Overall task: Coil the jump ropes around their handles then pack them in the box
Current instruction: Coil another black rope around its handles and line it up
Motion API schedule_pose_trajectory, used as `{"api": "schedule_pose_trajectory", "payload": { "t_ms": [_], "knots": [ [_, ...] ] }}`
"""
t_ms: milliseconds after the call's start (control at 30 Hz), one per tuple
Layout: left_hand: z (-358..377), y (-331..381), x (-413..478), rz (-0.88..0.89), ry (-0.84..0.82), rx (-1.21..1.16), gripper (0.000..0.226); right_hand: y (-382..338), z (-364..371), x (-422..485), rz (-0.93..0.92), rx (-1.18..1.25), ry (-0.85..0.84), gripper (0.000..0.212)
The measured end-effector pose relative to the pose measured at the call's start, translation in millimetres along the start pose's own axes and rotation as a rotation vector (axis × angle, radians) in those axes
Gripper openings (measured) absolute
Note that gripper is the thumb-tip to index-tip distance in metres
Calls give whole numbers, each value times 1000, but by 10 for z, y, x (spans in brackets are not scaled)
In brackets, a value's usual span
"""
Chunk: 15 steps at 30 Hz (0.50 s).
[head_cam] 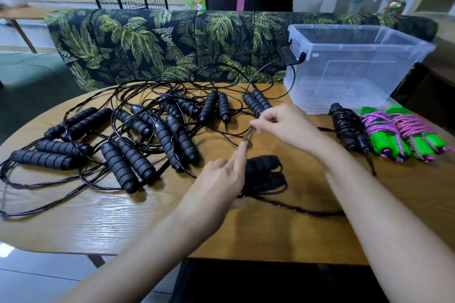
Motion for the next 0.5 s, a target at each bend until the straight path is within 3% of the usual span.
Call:
{"api": "schedule_pose_trajectory", "payload": {
  "t_ms": [67,167,300,500],
  "knots": [
    [83,-251,12,-168,-66,10,104,-308,-87,-177,-58,-24,90,33],
    [-3,-547,-9,-337,4,-49,95,-428,56,-563,-95,-114,135,36],
    [-51,-667,-7,-426,16,-143,89,-235,154,-909,-56,66,186,36],
    [-394,-734,-31,-405,379,-423,76,-32,304,-968,76,516,132,17]
  ]
}}
Point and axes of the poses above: each hand's wrist, its own x-axis towards the middle knuckle, its own z-axis out of the palm, y = z × x, the point moved 10 cm from there along x, towards the middle knuckle, and after that the axes turned 6 degrees about z, right-handed, at the moved point
